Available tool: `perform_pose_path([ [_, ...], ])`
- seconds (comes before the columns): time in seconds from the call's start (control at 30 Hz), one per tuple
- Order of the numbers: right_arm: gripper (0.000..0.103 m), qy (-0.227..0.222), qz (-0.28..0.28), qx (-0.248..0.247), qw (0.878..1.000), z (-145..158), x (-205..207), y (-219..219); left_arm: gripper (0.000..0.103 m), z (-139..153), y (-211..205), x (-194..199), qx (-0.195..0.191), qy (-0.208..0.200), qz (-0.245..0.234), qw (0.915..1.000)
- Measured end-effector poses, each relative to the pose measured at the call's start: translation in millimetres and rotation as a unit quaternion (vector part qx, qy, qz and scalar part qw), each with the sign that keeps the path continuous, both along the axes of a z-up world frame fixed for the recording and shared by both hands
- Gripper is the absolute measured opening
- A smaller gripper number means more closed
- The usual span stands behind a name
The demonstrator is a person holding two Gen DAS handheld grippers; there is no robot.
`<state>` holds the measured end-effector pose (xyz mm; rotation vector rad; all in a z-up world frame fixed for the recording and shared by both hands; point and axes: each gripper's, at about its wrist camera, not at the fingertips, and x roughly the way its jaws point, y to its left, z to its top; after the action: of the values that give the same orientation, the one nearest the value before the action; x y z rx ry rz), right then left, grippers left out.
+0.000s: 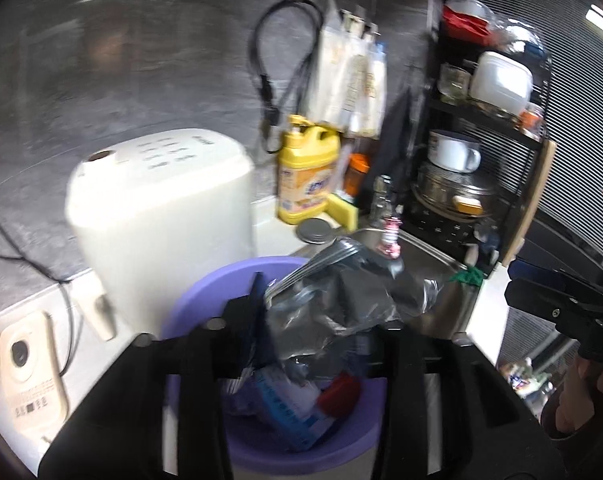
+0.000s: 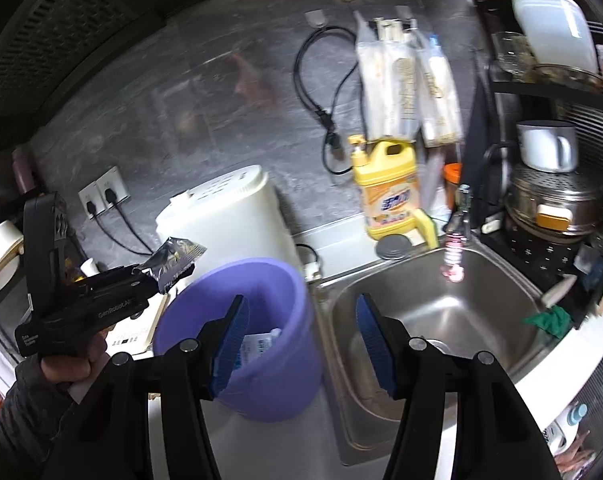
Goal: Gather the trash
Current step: 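Move both tools over the purple bucket and open them to drop wrapper and scrap, then grasp the white tissue with the left tool while the right tool grasps the brown paper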
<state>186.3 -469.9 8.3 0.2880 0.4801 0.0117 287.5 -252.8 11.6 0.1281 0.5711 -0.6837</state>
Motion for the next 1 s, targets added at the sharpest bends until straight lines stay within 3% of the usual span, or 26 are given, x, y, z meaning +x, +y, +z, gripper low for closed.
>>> perform_pose_path([
  [0.03, 0.06, -0.002, -0.003, 0.001, 1.0, 0, -2, -3, 0.076, 0, -2, 0, 0.002, -0.005, 0.003, 1.0],
  [0.13, 0.064, -0.004, -0.006, 0.001, 1.0, -2, -5, -7, 0.097, -1, 0, -1, -0.009, -0.002, 0.011, 0.9999],
  [0.4, 0.069, -0.001, 0.032, 0.004, 0.999, -7, 4, 13, 0.097, -3, 45, -3, -0.018, 0.008, 0.059, 0.9981],
  [0.6, 0.081, -0.008, 0.081, 0.003, 0.997, -6, 17, 48, 0.097, -2, 92, -10, -0.013, 0.002, 0.115, 0.9933],
  [1.0, 0.095, -0.006, 0.199, -0.023, 0.98, -8, 43, 145, 0.097, -13, 200, -33, -0.022, 0.016, 0.233, 0.9721],
])
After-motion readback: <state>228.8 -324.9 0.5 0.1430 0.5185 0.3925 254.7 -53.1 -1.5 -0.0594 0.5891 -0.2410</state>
